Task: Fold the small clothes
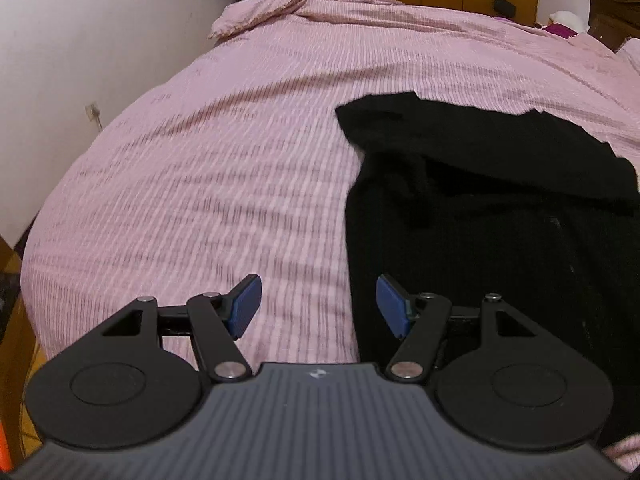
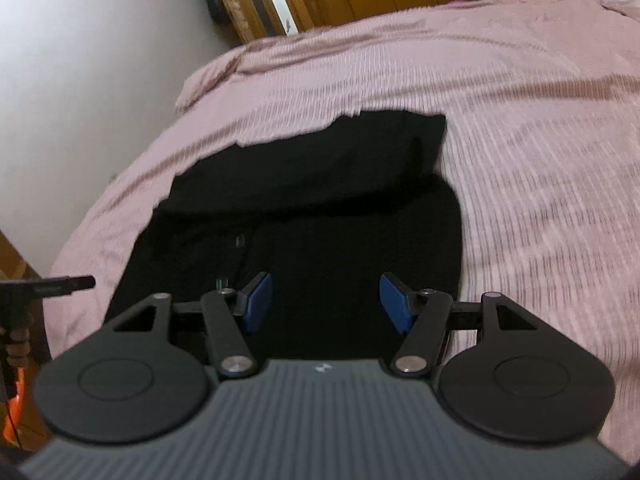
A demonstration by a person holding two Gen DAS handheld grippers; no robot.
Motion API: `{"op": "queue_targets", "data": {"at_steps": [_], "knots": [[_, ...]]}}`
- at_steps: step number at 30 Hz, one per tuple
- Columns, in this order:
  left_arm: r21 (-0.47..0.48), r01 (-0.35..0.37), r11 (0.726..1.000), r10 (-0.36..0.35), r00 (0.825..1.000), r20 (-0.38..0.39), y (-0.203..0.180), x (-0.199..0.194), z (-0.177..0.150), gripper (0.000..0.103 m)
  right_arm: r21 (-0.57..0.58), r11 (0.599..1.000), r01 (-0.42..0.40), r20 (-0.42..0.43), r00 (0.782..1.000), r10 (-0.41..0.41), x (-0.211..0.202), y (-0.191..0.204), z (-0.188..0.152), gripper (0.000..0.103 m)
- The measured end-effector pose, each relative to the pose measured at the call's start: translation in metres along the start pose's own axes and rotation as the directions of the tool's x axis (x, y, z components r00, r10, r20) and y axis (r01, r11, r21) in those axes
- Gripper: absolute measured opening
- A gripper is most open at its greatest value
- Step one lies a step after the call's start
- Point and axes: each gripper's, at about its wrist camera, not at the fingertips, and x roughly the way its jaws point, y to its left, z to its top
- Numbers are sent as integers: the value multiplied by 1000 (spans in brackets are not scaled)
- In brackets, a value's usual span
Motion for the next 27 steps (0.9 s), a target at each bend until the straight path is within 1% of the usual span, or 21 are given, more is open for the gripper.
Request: {"op": "queue_targets", "data": {"at_steps": [3, 5, 9, 11, 16, 18, 20, 23, 24, 25, 26, 27], "knots": [[-6, 37, 999, -37, 999, -11, -5, -9, -16, 69, -26, 999, 27, -51, 998, -29, -1, 3, -14, 63], [6, 68, 998, -68, 998, -18, -12, -12, -27, 69, -27, 998, 51, -69, 996, -52, 0, 0, -19, 63], [68, 84, 994, -81, 996, -45, -29, -11, -44, 69, 15, 996, 94, -82, 992, -92, -3, -9, -27, 63], [79, 88, 993, -84, 995, -58, -34, -9, -50, 69, 33, 994, 104, -92, 991, -100, -3, -13, -32, 63], [64, 106, 992, -99, 991, -94, -33, -2, -64, 69, 40, 995, 95, -143, 986, -89, 0, -14, -50, 62], [62, 103, 993, -96, 990, -104, -31, 0, -70, 69, 58, 995, 79, -162, 984, -69, 3, -13, -59, 62], [73, 105, 992, -98, 990, -98, -30, 0, -75, 69, 96, 994, 59, -187, 982, -40, 7, -16, -67, 61], [87, 120, 989, -111, 989, -95, -33, -2, -80, 69, 105, 993, 52, -182, 983, -32, 8, -15, -72, 61], [83, 144, 986, -136, 986, -100, -34, -1, -81, 69, 107, 993, 51, -184, 982, -31, 7, -15, -72, 61], [74, 185, 980, -177, 978, -107, -35, 0, -83, 69, 110, 993, 51, -188, 982, -30, 7, -14, -72, 61], [65, 228, 971, -220, 969, -112, -35, 1, -83, 69, 111, 993, 50, -189, 981, -28, 7, -14, -73, 61], [50, 278, 959, -270, 955, -118, -36, 3, -85, 69, 111, 993, 47, -190, 981, -25, 8, -13, -73, 61]]}}
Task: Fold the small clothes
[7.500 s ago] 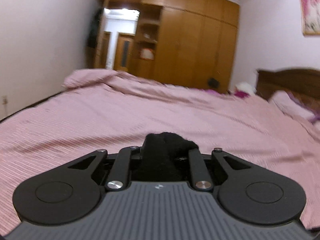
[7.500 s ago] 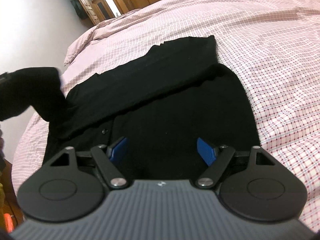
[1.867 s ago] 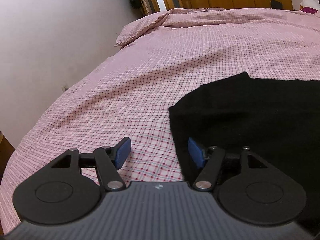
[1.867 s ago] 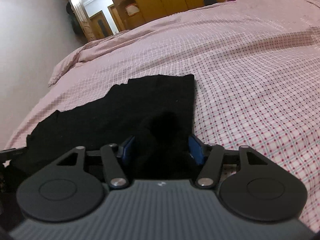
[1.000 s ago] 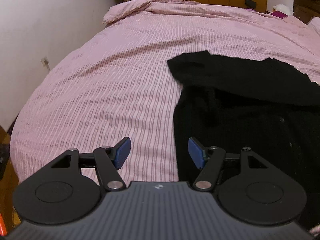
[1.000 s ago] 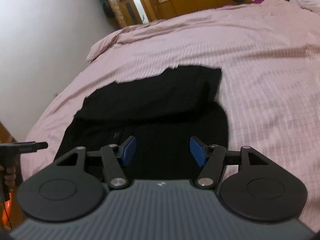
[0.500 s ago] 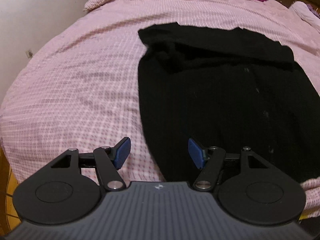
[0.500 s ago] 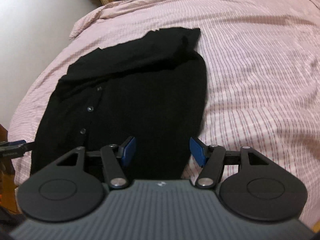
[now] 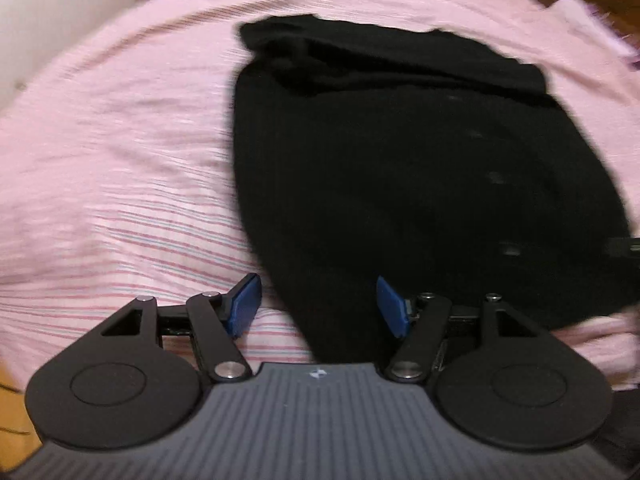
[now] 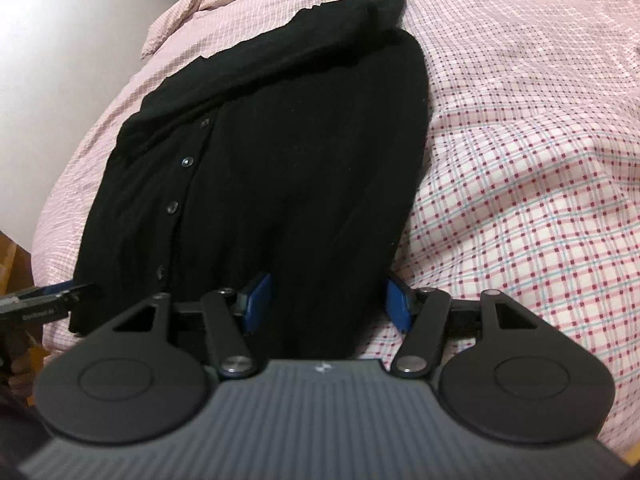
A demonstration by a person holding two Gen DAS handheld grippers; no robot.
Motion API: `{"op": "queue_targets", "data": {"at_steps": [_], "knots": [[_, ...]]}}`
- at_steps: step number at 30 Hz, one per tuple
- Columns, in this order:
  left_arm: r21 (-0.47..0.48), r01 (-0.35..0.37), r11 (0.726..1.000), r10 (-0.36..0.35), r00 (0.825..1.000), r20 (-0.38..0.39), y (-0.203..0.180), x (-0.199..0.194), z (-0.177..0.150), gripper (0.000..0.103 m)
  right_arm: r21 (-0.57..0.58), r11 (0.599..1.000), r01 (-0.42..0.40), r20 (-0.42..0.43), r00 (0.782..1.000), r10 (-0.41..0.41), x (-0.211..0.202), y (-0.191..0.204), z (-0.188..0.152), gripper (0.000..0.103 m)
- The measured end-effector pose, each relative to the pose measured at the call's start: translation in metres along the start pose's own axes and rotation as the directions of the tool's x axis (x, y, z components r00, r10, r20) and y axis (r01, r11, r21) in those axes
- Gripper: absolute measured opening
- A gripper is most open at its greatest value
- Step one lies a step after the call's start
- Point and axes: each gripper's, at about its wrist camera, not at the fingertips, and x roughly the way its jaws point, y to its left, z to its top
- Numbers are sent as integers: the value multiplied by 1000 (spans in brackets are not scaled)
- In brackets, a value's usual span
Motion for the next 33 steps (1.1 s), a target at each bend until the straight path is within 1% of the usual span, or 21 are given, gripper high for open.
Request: {"op": "queue_targets", "data": {"at_steps": [1, 3, 8, 15, 22, 28, 33], "knots": [[-17, 54, 998, -54, 998, -11, 1, 4, -2, 68, 2, 1000, -6, -3, 1000, 7, 1, 1, -1, 61], [-29, 94, 995, -95, 995, -23, 1, 11, -4, 68, 1, 1000, -24, -14, 1000, 24, 4, 2, -2, 61], [-6, 77, 997, -77, 997, -18, -4, 18, -5, 68, 12, 999, -51, -24, 998, 51, 12, 2, -4, 61], [23, 56, 998, -55, 998, -24, -12, 29, -4, 68, 6, 998, -66, -48, 997, 66, 21, 7, -5, 61], [28, 42, 999, -42, 999, -15, -17, 31, -2, 68, 3, 996, -85, -43, 995, 85, 21, 0, -8, 61], [60, 18, 998, -18, 1000, -6, -27, 34, -9, 68, 5, 996, -84, -43, 996, 84, 23, 2, -8, 61], [69, -3, 998, 4, 1000, -11, -34, 34, -12, 68, -4, 995, -100, -38, 994, 100, 25, 2, -10, 61]]}}
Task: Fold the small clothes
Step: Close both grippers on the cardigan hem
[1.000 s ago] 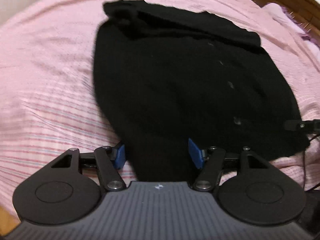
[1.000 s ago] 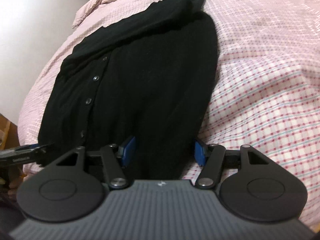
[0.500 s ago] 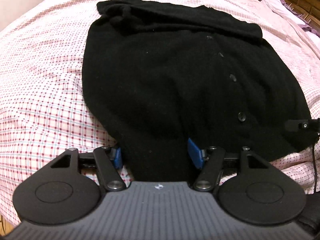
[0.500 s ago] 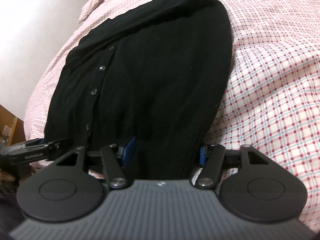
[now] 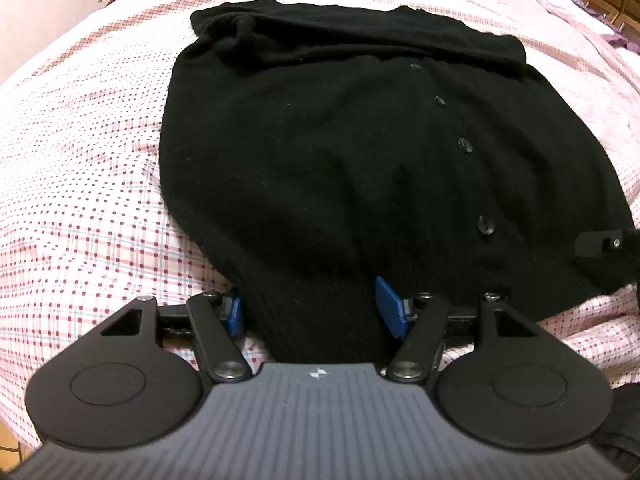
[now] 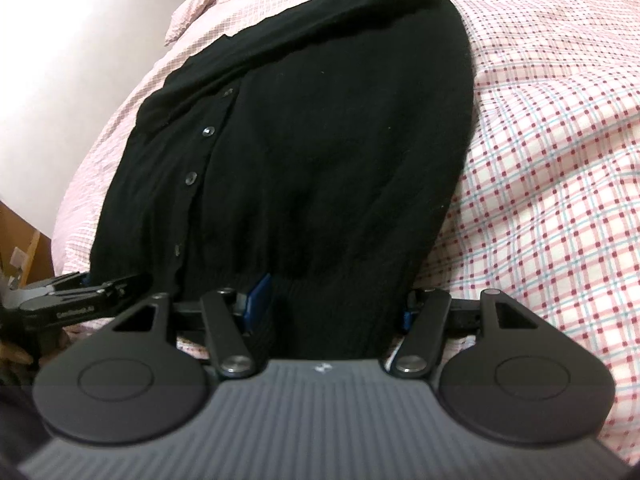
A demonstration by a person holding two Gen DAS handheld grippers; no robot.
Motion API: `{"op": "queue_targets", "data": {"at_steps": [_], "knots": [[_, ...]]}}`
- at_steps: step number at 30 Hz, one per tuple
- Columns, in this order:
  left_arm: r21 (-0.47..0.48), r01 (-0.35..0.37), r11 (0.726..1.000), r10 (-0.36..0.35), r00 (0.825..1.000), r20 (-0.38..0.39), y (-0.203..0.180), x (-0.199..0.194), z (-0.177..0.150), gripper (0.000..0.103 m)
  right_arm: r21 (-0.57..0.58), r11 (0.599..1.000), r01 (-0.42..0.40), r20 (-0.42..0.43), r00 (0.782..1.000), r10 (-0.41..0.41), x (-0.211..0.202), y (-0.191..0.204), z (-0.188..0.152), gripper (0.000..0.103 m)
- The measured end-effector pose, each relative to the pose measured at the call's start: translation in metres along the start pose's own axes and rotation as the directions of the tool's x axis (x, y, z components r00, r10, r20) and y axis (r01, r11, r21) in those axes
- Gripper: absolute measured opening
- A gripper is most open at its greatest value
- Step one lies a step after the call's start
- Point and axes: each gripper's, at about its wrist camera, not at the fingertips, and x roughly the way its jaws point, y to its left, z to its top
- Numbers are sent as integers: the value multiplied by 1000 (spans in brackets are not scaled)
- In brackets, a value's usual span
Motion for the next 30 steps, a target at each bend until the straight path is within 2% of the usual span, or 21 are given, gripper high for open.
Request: {"op": "queue_targets", "data": {"at_steps": [7, 10, 11, 15, 17, 19, 21, 24, 30], "knots": [[-2, 9, 1000, -9, 999, -42, -2, 8, 2, 70, -9, 1000, -24, 12, 1000, 25, -1, 0, -5, 61], [-13, 19, 1000, -19, 999, -26, 0, 7, 2, 70, -17, 999, -33, 11, 999, 34, -1, 1, -6, 61], [-12, 24, 1000, -24, 1000, -17, 1, 5, 3, 68, -13, 999, -35, 18, 999, 35, -1, 1, -6, 57], [-14, 59, 998, -59, 998, -1, 5, 2, 3, 57, 15, 999, -42, 34, 999, 41, -5, -3, -7, 39], [-33, 66, 997, -66, 998, 1, 8, 1, 2, 46, 23, 999, -42, 44, 998, 41, -6, -6, -8, 25], [-65, 85, 994, -84, 996, 20, 14, -2, 3, 19, 33, 998, -46, 59, 997, 44, -9, -9, -9, 16], [-96, 116, 989, -111, 992, 61, 21, -9, 6, 11, 39, 997, -68, 99, 993, 63, -15, -11, -10, 12], [-133, 184, 974, -165, 976, 141, 32, -27, 13, 10, 18, 994, -103, 162, 982, 99, -27, -10, -10, 9], [-184, 190, 964, -152, 967, 204, 41, -42, 28, 9, -40, 989, -141, 270, 952, 146, -49, -2, -5, 8]]}}
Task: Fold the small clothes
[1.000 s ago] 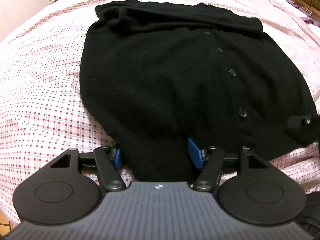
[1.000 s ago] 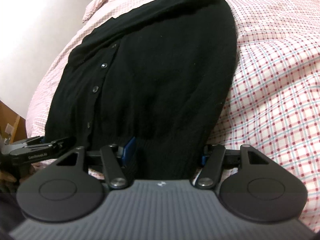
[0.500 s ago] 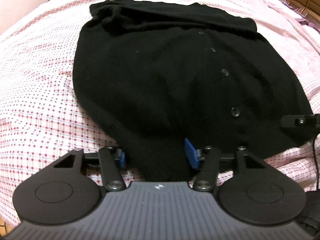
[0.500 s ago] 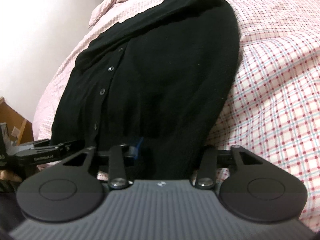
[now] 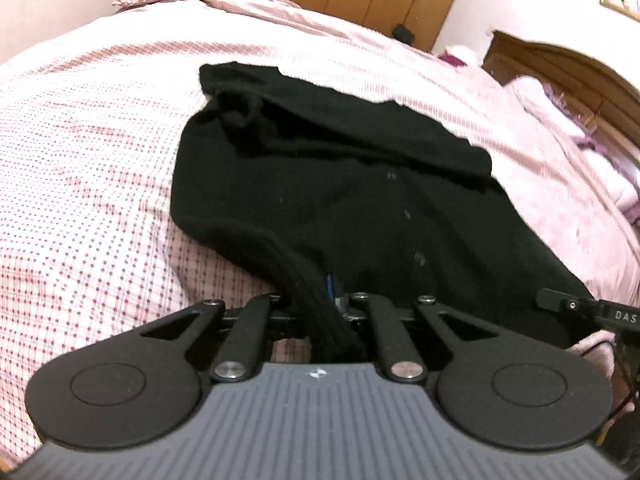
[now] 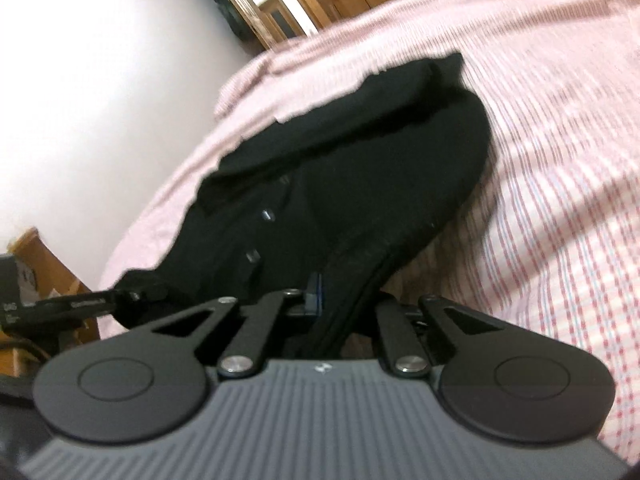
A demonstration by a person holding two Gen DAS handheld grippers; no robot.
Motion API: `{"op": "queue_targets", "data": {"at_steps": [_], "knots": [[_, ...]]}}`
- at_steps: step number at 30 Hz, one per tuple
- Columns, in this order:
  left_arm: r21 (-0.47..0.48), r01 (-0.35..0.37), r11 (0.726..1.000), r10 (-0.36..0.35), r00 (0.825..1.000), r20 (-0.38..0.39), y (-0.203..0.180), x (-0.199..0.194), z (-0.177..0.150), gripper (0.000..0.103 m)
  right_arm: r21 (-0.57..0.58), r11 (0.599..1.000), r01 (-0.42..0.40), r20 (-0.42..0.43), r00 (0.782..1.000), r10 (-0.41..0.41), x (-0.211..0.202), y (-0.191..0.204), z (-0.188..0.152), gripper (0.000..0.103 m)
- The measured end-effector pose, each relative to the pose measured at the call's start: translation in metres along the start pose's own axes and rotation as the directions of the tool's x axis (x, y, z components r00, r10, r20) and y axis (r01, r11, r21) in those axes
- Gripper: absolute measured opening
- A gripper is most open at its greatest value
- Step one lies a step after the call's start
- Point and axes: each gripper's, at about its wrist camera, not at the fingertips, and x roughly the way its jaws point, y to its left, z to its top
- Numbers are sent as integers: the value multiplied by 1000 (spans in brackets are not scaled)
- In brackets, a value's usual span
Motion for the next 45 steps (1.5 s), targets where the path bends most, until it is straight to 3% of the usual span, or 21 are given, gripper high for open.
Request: {"op": "queue_targets", "data": {"at_steps": [12, 18, 25, 29, 31, 39, 45], "knots": [[-5, -56, 998, 56, 996, 71, -7, -13, 10, 9, -38, 999, -4, 100, 995, 8, 2, 25, 20, 8], [-31, -37, 999, 41, 992, 117, -7, -8, 40, 9, -27, 1000, -7, 153, 988, 11, 12, 27, 47, 8], [-52, -71, 996, 82, 968, 236, -13, 10, 89, 9, -15, 1000, -2, 239, 971, 6, 31, 30, 88, 8], [-51, -112, 992, 123, 945, 305, -19, 21, 119, 8, -17, 1000, 6, 287, 958, 0, 44, 30, 115, 8], [-28, -158, 987, 158, 928, 336, -24, 32, 134, 8, -17, 1000, 13, 306, 952, -7, 52, 30, 127, 8], [-66, -250, 966, 257, 898, 357, -21, 92, 188, 8, -15, 997, 72, 349, 935, -62, 104, 19, 168, 8], [-47, -310, 950, 308, 895, 323, -15, 157, 217, 8, -17, 989, 146, 335, 933, -131, 155, 1, 189, 8]]}}
